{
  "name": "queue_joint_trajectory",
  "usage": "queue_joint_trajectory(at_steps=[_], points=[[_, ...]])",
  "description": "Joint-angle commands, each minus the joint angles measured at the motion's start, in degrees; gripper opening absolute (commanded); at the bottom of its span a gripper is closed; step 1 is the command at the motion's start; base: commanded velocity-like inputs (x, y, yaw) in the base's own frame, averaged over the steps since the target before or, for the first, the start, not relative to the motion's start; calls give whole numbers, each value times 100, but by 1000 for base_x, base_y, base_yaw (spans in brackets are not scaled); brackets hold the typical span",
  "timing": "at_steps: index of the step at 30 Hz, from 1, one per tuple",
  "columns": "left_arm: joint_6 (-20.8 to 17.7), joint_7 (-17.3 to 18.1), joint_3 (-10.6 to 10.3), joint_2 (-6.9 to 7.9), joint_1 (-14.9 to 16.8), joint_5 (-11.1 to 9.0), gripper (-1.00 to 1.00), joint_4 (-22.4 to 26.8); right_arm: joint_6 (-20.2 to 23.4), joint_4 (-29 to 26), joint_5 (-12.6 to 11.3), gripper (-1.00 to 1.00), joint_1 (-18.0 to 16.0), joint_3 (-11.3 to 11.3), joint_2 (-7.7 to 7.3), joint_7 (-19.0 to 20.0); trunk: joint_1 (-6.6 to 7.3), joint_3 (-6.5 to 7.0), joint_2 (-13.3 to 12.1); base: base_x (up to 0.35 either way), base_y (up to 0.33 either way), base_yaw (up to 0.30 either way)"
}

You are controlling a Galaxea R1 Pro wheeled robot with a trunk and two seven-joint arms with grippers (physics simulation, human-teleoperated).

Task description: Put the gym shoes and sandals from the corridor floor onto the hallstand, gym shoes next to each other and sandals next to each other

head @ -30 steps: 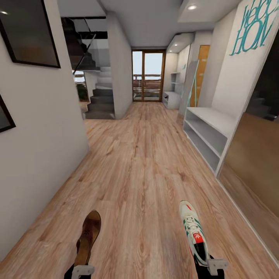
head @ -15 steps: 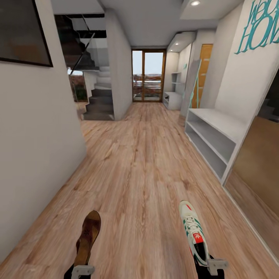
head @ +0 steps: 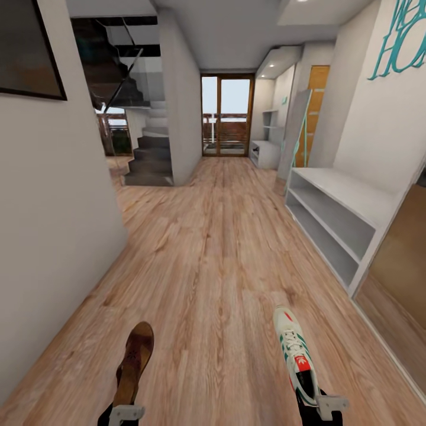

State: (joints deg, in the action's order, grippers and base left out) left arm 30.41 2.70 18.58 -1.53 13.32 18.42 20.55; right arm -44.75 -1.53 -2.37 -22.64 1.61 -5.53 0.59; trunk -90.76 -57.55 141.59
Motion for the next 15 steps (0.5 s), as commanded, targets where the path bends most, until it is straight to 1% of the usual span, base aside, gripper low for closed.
queue_joint_trajectory(at_steps=[1, 15], points=[[17, 16, 49, -5, 4, 56, -100, 2, -16, 3, -27, -100, -3, 15, -1, 9, -2, -5, 2, 340, 0, 0], [17, 16, 49, 2, 4, 56, -100, 2, -16, 3, -27, -100, -3, 15, -1, 7, -2, -5, 2, 340, 0, 0]])
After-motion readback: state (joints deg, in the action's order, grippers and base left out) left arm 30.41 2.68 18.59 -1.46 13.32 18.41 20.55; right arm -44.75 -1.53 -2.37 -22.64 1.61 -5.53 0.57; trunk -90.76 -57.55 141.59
